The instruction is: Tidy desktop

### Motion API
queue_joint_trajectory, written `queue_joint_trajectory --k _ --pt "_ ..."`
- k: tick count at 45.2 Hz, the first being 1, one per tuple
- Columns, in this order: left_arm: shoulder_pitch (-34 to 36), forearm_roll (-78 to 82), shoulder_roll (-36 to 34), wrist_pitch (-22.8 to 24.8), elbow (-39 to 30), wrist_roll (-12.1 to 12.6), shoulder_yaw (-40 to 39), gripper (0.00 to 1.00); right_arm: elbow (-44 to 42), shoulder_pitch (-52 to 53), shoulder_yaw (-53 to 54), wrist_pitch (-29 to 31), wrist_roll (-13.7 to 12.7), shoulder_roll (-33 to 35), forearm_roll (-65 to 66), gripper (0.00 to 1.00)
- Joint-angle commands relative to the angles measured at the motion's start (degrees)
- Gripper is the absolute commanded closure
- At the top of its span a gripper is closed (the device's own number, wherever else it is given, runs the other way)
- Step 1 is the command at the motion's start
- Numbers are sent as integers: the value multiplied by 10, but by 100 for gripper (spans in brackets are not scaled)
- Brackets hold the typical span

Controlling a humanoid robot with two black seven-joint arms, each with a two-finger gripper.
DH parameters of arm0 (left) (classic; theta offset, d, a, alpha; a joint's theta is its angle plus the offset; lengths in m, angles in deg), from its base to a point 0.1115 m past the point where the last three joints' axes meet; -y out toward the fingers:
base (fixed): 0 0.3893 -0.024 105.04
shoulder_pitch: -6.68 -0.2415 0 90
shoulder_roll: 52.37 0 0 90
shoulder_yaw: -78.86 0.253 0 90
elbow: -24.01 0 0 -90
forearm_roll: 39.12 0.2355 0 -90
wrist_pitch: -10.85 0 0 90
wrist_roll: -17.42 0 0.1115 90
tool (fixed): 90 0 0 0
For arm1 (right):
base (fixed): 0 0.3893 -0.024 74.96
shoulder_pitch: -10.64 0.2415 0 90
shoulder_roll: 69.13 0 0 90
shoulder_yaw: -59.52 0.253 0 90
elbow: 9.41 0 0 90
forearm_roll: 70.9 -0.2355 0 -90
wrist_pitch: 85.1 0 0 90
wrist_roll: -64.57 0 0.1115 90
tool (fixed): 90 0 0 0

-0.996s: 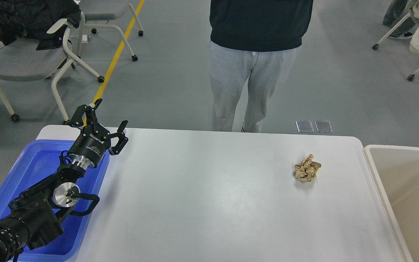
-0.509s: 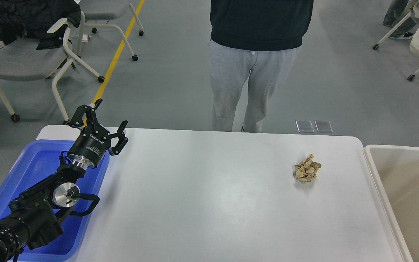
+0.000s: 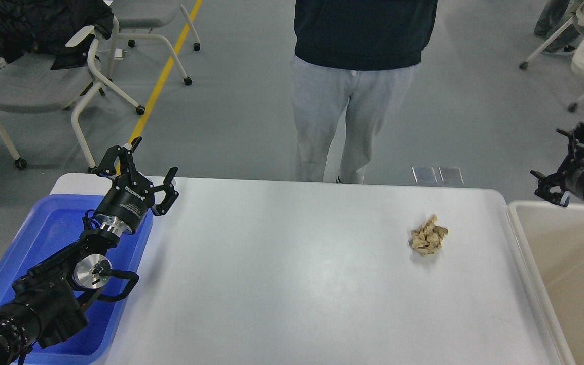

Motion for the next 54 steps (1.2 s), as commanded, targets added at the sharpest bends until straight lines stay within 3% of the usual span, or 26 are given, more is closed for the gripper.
queue_joint_trajectory --k 1,9,25,54 --pt "0 0 0 0 0 0 0 0 135 -4 106 31 0 -38 -28 0" --pt "0 0 0 0 0 0 0 0 141 -33 179 98 0 -126 -28 0" --pt "0 0 0 0 0 0 0 0 133 -91 179 133 1 -242 -14 0" --pt "0 0 0 1 0 0 0 0 81 -166 176 143 2 -264 55 0"
